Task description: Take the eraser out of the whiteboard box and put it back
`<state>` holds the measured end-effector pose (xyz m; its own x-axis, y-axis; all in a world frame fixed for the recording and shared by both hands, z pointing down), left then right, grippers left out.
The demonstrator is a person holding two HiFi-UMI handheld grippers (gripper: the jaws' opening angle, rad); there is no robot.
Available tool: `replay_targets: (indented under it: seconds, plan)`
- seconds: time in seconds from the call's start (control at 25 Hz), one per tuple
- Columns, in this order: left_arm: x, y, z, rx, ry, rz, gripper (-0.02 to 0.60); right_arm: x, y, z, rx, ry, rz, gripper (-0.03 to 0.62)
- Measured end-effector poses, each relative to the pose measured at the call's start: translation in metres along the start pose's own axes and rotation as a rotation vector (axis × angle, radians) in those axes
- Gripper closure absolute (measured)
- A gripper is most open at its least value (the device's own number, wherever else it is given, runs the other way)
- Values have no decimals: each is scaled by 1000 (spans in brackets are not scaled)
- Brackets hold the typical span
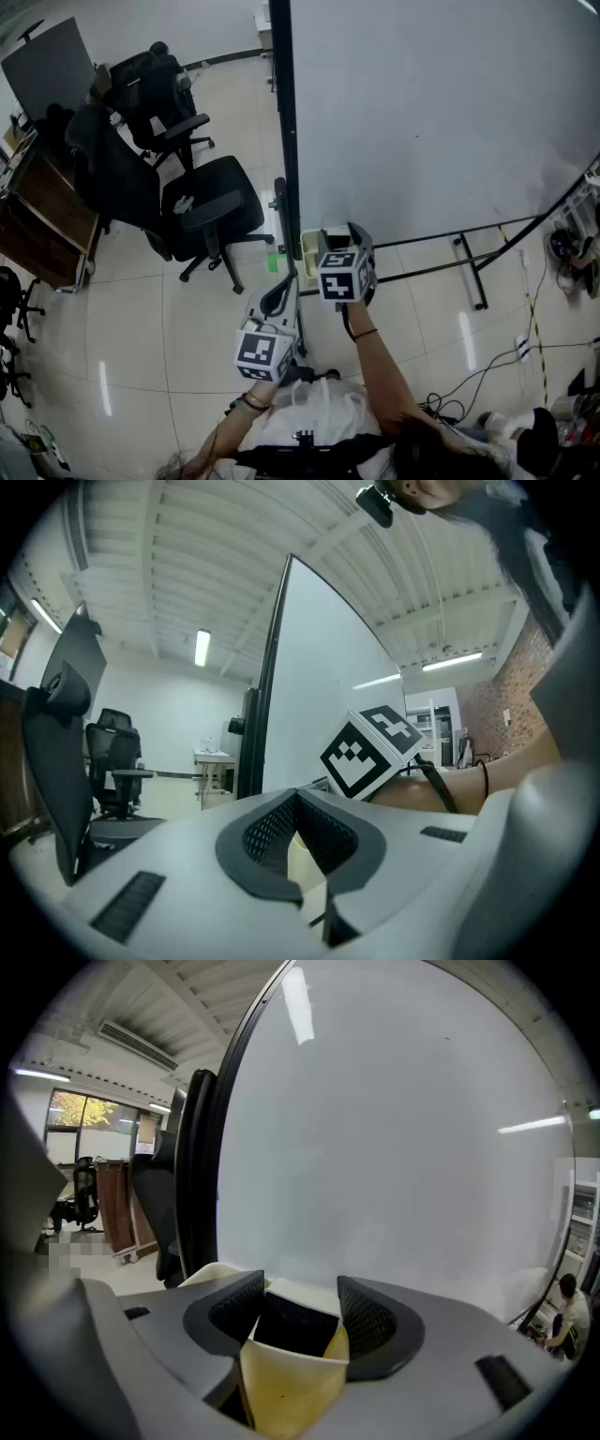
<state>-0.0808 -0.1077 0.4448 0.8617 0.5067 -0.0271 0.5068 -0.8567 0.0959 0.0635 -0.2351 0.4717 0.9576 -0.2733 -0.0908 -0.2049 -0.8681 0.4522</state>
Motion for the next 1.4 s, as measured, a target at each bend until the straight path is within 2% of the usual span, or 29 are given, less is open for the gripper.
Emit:
replay_targets:
  seconds: [0.16, 0.4, 0.6, 0.76, 0.92, 1.08, 1.4]
  plan:
    - [3, 0, 0, 5, 2, 0, 597, 0, -12, 3, 8, 3, 46, 324]
    - [3, 0, 1, 1, 0, -5, 597, 2, -70, 55, 194, -11, 110, 326]
    - [3, -1, 0, 1, -7, -5, 597, 9, -125, 64, 293, -23, 172, 327]
    - [7, 1, 0, -12, -1, -23, 597, 8, -148, 50, 280, -7, 175, 327]
    - [18, 2, 4, -42, 91, -34, 597, 8, -148, 38, 258, 3, 175, 327]
    - [18, 0, 6, 13, 53, -32, 597, 8, -147, 35, 253, 5, 178, 327]
    - [11, -7, 3, 9, 12, 8, 597, 7, -149, 36, 268, 2, 180, 327]
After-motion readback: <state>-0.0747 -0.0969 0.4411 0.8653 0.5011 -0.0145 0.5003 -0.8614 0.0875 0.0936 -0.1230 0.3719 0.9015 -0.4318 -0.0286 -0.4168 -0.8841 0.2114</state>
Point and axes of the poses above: the fingertips, and each gripper's own axes: y forward along the fingers, x to its right, z out of its top, the point moved 7 cm from there along -y, backward along the fingers, and after that the axes turned 4 degrees about z, right-handed, at the moved point
